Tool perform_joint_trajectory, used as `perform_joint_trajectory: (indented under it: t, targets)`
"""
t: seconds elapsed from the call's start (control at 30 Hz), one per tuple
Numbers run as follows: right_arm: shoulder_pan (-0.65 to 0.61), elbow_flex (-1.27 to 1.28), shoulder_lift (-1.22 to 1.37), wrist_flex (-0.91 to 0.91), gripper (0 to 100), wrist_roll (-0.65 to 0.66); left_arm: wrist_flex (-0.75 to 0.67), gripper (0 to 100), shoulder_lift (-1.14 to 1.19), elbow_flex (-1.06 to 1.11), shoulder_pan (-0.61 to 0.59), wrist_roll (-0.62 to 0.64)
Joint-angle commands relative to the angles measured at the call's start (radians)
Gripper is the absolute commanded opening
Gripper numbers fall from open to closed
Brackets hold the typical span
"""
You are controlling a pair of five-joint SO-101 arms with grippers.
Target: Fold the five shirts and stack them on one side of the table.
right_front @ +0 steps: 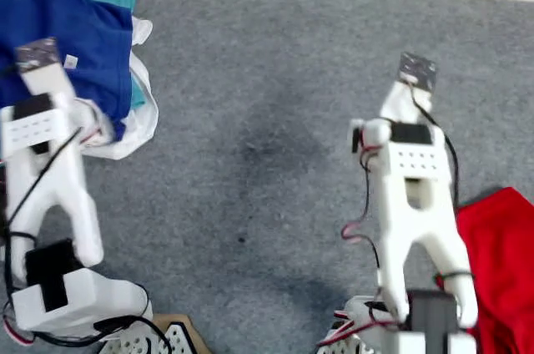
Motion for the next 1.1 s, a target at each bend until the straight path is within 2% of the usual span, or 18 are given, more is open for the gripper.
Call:
perform_joint_trajectory:
  t: [0.0,0.13,0.27,0.5,0.93,1.0,1.07]
  targets:
    - [-0.09,-0.127,0.084,-0.016,1.0,0.026,0.008,18,-0.056,-0.079,-0.09,-0.057]
    - [-0.185,-0.189,0.179,-0.016,1.0,0.026,0.003,17,-0.056,-0.101,-0.142,-0.057]
    - [-0.211,-0.2,0.193,-0.016,1.0,0.028,0.011,17,-0.047,-0.127,-0.171,-0.051]
    - [-0.214,-0.193,0.148,-0.018,1.0,0.028,0.087,17,-0.045,-0.142,-0.093,-0.049]
    - [-0.217,-0.093,0.147,-0.116,1.0,0.028,-0.233,17,-0.044,-0.142,-0.059,-0.044]
    - [-0.217,-0.091,0.147,-0.116,1.0,0.028,-0.25,14,-0.044,-0.153,-0.05,-0.044]
    - [-0.217,-0.091,0.148,-0.116,1.0,0.028,-0.247,7,-0.044,-0.185,-0.041,-0.044]
